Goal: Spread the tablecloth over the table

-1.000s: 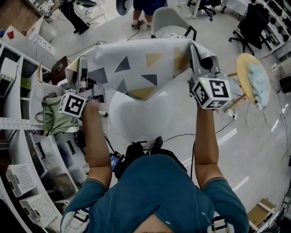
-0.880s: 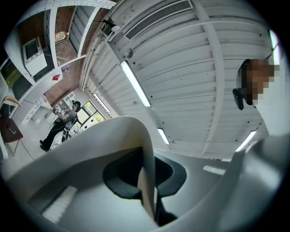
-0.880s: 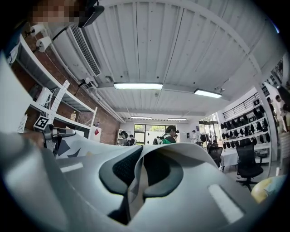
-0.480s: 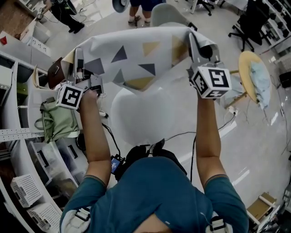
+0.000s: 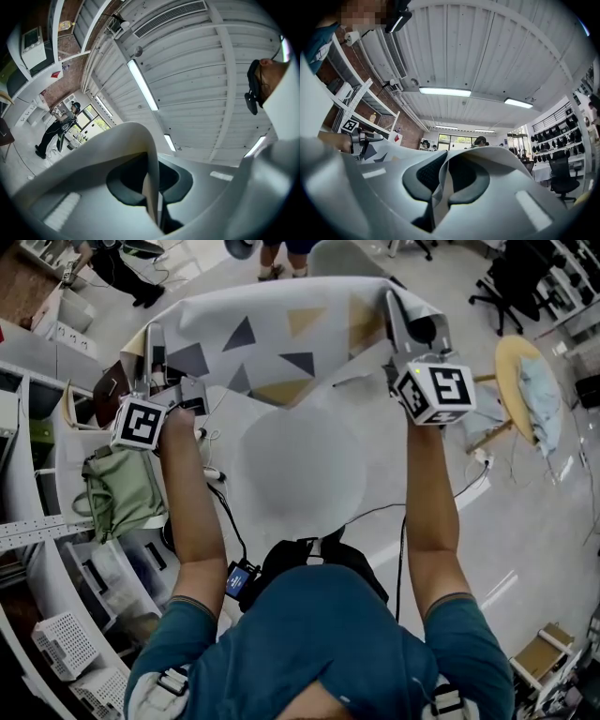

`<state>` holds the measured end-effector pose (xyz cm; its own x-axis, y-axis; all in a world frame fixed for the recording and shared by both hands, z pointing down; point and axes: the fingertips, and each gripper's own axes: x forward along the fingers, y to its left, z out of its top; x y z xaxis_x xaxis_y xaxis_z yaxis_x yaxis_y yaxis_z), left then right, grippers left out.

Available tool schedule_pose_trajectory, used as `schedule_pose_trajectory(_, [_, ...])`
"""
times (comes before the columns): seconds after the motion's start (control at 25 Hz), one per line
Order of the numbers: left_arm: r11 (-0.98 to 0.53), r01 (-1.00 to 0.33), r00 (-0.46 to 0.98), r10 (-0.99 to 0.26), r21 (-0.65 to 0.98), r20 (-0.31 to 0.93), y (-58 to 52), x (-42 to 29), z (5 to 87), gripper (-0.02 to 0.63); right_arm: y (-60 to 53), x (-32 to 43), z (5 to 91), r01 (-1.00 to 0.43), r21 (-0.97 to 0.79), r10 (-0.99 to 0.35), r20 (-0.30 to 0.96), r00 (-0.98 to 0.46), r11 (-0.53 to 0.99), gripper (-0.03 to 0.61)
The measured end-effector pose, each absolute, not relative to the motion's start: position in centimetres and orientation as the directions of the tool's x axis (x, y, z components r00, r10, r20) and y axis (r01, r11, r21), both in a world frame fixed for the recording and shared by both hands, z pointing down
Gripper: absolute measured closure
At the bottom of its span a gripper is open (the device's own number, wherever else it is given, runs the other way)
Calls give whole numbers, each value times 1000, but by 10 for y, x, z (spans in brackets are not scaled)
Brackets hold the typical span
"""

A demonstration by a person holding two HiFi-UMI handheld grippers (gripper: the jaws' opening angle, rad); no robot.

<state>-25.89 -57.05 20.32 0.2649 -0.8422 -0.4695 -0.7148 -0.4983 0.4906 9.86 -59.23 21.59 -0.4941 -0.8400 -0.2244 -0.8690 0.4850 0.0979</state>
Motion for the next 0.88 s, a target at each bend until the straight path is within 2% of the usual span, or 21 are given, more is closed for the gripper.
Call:
schedule_pose_trajectory(0.32, [-460, -794, 251, -843, 398, -475, -599, -281, 181, 614, -612, 78, 197, -849, 132, -808, -261, -528, 512, 557])
schedule_pose_trajectory(0.52, [-463, -762, 235, -849, 452, -473, -600, -286, 197, 614, -616, 74, 204, -853, 151, -809, -271, -521, 499, 557])
schedule_pose_trajectory(0.88, [-450, -792, 219, -840, 412, -496, -610, -300, 197, 614, -634, 57, 200, -846, 183, -795, -287, -534, 501, 557])
